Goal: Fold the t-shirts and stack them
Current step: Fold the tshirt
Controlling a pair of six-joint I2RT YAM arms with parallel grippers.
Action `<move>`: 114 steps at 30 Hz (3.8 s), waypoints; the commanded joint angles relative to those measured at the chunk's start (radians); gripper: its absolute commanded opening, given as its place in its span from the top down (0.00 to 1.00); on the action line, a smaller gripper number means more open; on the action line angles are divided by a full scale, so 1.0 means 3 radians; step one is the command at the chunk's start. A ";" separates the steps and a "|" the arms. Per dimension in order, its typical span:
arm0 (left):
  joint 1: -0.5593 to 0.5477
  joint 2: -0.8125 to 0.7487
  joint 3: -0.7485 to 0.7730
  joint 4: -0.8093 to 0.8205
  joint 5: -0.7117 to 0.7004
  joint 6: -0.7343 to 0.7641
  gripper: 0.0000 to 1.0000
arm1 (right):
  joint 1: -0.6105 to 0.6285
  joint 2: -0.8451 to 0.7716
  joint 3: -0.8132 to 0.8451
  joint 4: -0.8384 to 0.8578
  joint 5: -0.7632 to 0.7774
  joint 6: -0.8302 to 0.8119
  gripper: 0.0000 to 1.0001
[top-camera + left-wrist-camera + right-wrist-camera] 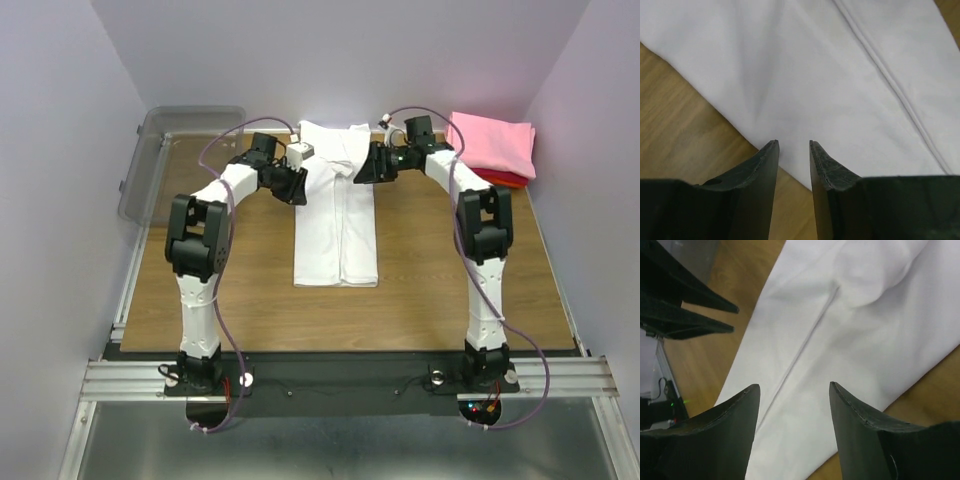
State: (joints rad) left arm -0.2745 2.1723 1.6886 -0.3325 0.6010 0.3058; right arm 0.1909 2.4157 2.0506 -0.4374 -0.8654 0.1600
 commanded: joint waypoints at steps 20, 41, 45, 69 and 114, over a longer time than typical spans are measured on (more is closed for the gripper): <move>-0.0706 -0.3028 -0.3102 0.0285 -0.0065 0.2003 0.49 | 0.1169 -0.2683 -0.3205 -0.0450 0.1744 -0.2323 0.40; -0.1069 -0.2573 -0.3271 0.0561 -0.0351 0.2069 0.49 | 0.1404 -0.2535 -0.3573 -0.0240 0.1688 -0.2344 0.47; -0.1115 -0.2394 -0.3287 0.0612 -0.0490 0.2084 0.49 | 0.1439 -0.2494 -0.3706 -0.0133 0.1744 -0.2354 0.51; -0.1171 -0.2266 -0.3128 0.0408 -0.0561 0.2044 1.00 | 0.1547 -0.2979 -0.3890 -0.0153 0.2005 -0.2328 0.58; -0.1176 -0.2184 -0.3082 0.0341 -0.0536 0.2013 0.96 | 0.1772 -0.2525 -0.4089 0.0420 0.1943 -0.2298 0.62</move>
State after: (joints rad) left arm -0.6216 1.5139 0.7547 -0.1909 0.4404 0.9329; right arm 0.6895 1.6199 0.8871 -0.3527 -0.2798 -0.5190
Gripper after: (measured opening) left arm 0.127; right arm 0.394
